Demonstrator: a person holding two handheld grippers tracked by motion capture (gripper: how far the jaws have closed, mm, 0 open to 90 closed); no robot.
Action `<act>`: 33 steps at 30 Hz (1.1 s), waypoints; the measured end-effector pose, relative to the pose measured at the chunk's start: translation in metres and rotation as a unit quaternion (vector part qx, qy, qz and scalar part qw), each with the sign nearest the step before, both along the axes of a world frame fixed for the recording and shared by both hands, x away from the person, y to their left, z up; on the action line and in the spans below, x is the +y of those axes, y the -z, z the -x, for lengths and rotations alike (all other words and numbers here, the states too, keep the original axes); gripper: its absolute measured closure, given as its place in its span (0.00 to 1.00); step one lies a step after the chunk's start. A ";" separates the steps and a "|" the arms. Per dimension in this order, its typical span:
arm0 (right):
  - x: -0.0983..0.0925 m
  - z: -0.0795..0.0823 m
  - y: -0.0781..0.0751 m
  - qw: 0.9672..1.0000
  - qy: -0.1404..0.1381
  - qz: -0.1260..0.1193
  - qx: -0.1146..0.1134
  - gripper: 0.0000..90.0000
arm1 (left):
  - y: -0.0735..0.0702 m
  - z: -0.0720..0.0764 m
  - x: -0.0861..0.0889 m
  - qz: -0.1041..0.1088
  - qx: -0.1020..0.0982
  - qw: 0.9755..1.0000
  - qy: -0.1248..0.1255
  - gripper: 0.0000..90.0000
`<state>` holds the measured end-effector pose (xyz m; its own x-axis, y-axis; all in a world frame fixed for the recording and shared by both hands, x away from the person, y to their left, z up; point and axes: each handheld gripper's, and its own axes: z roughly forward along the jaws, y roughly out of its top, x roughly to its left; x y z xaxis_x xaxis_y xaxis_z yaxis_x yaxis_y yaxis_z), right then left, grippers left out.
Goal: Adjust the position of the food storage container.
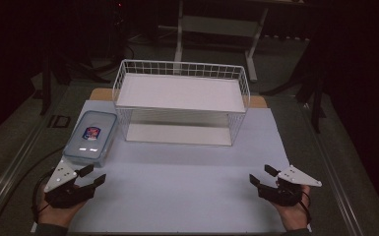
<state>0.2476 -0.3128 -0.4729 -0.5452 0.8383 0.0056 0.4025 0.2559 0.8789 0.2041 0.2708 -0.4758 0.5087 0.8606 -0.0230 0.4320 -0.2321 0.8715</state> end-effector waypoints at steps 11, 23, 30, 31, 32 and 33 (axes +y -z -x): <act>0.001 -0.001 0.001 1.000 -0.003 0.001 0.004 0.33 | -0.004 -0.002 0.005 0.009 0.005 1.000 0.003 0.56; 0.001 -0.001 0.002 1.000 -0.003 0.000 0.004 0.33 | -0.026 -0.024 0.019 -0.014 0.006 1.000 0.016 0.75; 0.002 -0.002 0.002 1.000 -0.001 0.000 0.006 0.32 | -0.037 -0.050 0.038 -0.019 0.003 1.000 -0.014 0.87; 0.001 -0.002 0.002 1.000 -0.001 0.000 0.006 0.32 | -0.037 -0.053 0.041 -0.021 0.003 1.000 -0.018 0.90; 0.001 -0.002 0.002 1.000 -0.001 0.000 0.006 0.32 | -0.037 -0.057 0.043 -0.024 0.005 0.999 -0.021 0.94; 0.001 -0.002 0.003 1.000 0.000 -0.001 0.006 0.31 | -0.037 -0.061 0.045 -0.029 0.005 0.999 -0.027 0.97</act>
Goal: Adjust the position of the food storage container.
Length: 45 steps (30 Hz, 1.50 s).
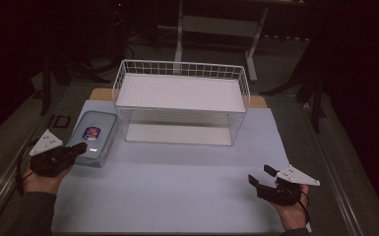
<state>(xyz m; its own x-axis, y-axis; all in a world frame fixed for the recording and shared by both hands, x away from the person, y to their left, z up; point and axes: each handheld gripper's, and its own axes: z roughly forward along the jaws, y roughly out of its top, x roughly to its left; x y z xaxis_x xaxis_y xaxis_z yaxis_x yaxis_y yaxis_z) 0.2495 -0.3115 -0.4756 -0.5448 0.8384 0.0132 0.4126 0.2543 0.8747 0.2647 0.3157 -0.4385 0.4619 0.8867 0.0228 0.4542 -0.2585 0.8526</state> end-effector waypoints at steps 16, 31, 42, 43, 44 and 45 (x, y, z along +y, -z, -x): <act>-0.001 -0.001 0.002 1.000 0.003 -0.001 0.003 0.30 | 0.020 -0.043 0.047 -0.010 0.045 0.993 -0.112 1.00; 0.001 -0.001 0.002 1.000 -0.003 -0.001 0.005 0.30 | 0.049 -0.042 0.063 -0.038 0.092 0.985 -0.141 1.00; 0.002 -0.002 0.003 1.000 -0.005 -0.002 0.007 0.30 | 0.055 -0.031 0.050 -0.014 0.093 0.991 -0.093 1.00; 0.002 -0.002 0.002 1.000 -0.006 -0.001 0.006 0.30 | 0.055 -0.030 0.048 -0.014 0.092 0.992 -0.088 1.00; 0.003 -0.002 0.002 1.000 -0.006 -0.002 0.006 0.30 | 0.055 -0.029 0.046 -0.013 0.092 0.992 -0.081 1.00; 0.003 -0.002 0.002 1.000 -0.006 -0.002 0.005 0.30 | 0.055 -0.027 0.044 -0.011 0.093 0.993 -0.075 1.00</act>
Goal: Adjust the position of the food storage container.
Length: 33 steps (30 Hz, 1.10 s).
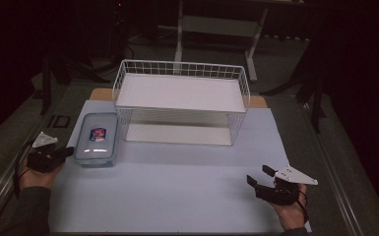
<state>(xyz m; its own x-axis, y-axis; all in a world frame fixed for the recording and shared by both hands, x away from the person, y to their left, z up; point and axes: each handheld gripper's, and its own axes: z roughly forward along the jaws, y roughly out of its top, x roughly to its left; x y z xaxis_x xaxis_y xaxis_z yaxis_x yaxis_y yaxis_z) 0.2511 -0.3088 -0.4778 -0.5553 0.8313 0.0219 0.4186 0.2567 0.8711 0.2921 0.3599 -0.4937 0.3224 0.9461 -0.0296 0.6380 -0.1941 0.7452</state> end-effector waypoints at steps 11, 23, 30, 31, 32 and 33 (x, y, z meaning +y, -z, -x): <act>0.000 0.000 0.000 1.000 -0.002 0.000 0.002 0.30 | -0.004 0.024 -0.021 0.015 -0.003 0.998 0.055 1.00; 0.002 -0.001 0.001 1.000 -0.006 0.002 0.004 0.30 | -0.003 0.036 -0.045 0.027 -0.001 0.994 0.102 1.00; 0.003 -0.002 0.002 1.000 -0.008 0.003 0.004 0.30 | -0.010 0.034 -0.059 0.040 -0.015 0.991 0.125 1.00; 0.003 -0.002 0.002 1.000 -0.008 0.003 0.004 0.30 | -0.011 0.034 -0.060 0.037 -0.015 0.991 0.127 1.00; 0.003 -0.002 0.002 1.000 -0.008 0.003 0.004 0.30 | -0.013 0.033 -0.061 0.034 -0.017 0.991 0.129 0.99; 0.002 -0.001 0.001 1.000 -0.006 0.001 0.004 0.30 | -0.014 0.031 -0.061 0.031 -0.017 0.991 0.129 0.99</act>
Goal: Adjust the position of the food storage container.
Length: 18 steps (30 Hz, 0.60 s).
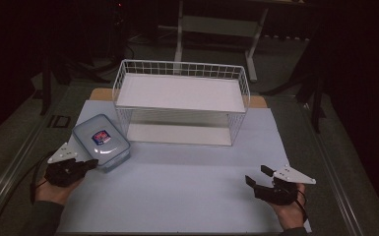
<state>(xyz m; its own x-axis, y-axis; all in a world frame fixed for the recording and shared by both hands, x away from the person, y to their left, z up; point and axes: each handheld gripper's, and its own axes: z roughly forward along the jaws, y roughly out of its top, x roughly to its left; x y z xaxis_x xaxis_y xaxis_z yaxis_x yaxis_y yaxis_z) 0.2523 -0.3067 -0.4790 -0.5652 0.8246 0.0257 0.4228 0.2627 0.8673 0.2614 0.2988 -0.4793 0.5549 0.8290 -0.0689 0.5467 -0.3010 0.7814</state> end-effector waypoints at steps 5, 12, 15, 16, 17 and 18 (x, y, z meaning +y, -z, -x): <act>-0.003 0.000 0.000 1.000 0.003 -0.003 0.000 0.30 | -0.010 -0.018 0.010 -0.004 -0.011 0.999 -0.031 0.99; -0.004 0.000 0.001 1.000 0.005 -0.003 0.000 0.30 | -0.021 -0.052 0.031 -0.019 -0.018 0.996 -0.083 0.98; -0.005 -0.001 0.001 1.000 0.006 -0.003 0.001 0.30 | -0.020 -0.067 0.042 -0.019 -0.013 0.994 -0.111 0.98; -0.005 -0.001 0.002 1.000 0.007 -0.004 0.002 0.30 | -0.019 -0.072 0.045 -0.020 -0.013 0.992 -0.120 0.98; -0.005 -0.001 0.002 1.000 0.008 -0.004 0.002 0.30 | -0.018 -0.076 0.049 -0.021 -0.012 0.991 -0.132 0.98; -0.005 -0.001 0.003 1.000 0.008 -0.004 0.004 0.30 | -0.017 -0.081 0.053 -0.020 -0.010 0.990 -0.141 0.99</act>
